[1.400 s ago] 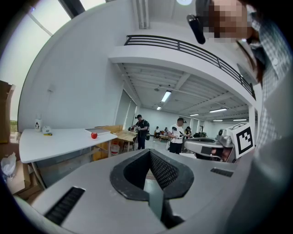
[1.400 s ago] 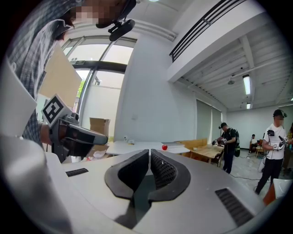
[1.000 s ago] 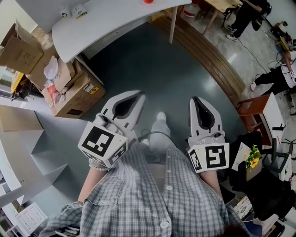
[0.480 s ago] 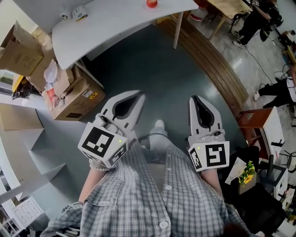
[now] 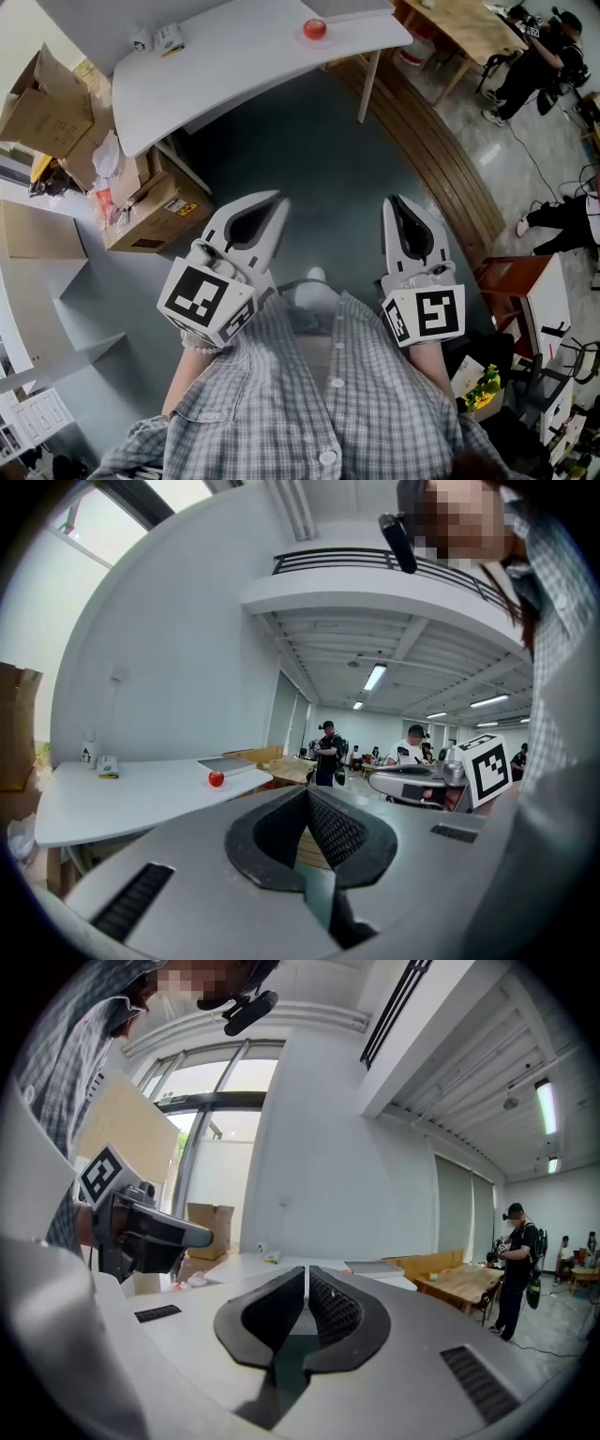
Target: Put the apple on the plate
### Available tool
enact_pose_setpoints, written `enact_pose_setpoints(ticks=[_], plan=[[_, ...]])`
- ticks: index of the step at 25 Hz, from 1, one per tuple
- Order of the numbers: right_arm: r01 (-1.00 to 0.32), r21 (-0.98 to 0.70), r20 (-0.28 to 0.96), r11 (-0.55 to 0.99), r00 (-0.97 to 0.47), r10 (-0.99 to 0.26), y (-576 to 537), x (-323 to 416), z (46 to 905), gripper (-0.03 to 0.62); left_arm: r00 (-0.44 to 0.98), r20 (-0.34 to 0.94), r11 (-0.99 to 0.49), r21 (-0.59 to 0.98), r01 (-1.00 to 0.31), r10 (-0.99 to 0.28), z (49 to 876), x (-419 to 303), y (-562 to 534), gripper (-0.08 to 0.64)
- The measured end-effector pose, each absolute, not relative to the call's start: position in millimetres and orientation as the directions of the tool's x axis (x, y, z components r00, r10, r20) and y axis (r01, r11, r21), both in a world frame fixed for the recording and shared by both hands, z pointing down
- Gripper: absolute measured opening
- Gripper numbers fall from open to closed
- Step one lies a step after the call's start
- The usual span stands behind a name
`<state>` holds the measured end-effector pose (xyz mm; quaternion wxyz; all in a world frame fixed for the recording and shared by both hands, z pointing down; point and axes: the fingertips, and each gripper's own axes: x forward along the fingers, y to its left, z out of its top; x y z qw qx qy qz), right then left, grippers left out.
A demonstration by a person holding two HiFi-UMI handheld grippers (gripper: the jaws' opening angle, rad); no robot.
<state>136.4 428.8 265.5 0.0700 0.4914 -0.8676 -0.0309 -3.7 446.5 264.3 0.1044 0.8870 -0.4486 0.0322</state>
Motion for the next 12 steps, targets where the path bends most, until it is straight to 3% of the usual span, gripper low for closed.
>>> enact_pose_setpoints(ticks=[12], plan=[[-0.845, 0.148, 0.093, 0.514, -0.505, -0.858, 385.3, 164.3, 269.0, 0.031, 0.598, 0.154, -0.578, 0.159, -0.800, -0.786, 268.5, 24.9, 400.1, 0.009]])
